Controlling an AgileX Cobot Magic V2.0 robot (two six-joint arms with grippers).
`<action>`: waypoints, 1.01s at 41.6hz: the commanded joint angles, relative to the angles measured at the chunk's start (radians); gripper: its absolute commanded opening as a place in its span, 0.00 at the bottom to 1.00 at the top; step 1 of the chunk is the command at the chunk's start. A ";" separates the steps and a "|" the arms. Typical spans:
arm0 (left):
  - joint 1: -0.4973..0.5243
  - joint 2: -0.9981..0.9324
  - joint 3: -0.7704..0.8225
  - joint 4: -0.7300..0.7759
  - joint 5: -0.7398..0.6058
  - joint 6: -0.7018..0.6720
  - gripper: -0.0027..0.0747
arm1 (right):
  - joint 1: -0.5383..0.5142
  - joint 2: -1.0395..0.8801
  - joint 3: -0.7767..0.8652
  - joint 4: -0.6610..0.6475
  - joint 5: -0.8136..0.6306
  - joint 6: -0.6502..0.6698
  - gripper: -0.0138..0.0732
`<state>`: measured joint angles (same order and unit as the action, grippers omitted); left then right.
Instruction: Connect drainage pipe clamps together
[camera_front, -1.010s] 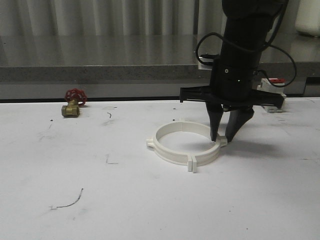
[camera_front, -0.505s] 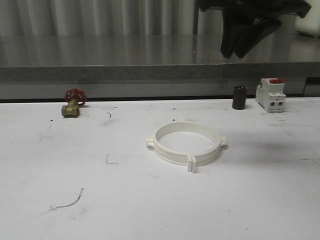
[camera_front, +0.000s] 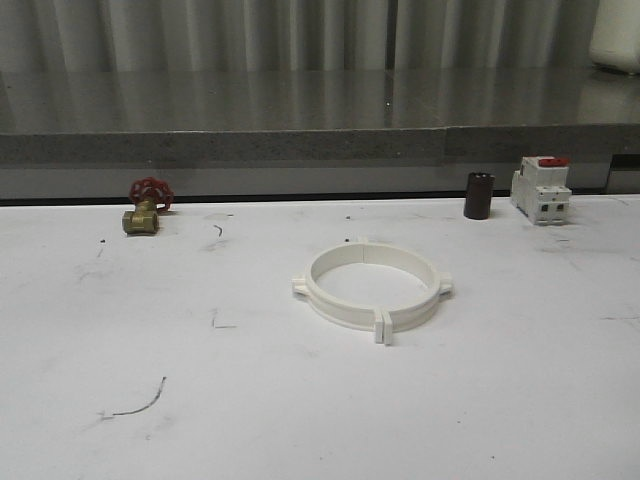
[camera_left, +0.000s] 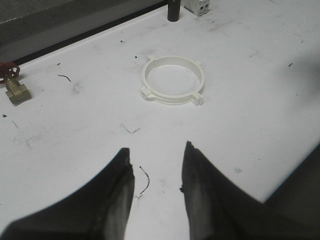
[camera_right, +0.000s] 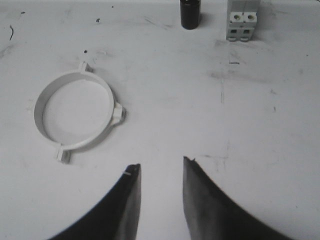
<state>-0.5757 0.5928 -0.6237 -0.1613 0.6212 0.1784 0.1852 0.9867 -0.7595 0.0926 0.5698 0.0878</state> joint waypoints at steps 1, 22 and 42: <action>0.000 0.000 -0.027 -0.018 -0.071 0.000 0.35 | -0.007 -0.118 0.054 0.009 -0.068 -0.023 0.45; 0.000 0.000 -0.027 -0.018 -0.071 0.000 0.35 | -0.004 -0.419 0.198 -0.081 0.058 -0.022 0.45; 0.000 0.000 -0.027 -0.018 -0.071 0.000 0.35 | -0.004 -0.419 0.198 -0.081 0.048 -0.022 0.02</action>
<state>-0.5757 0.5928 -0.6237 -0.1613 0.6212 0.1784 0.1852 0.5698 -0.5387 0.0257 0.6859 0.0741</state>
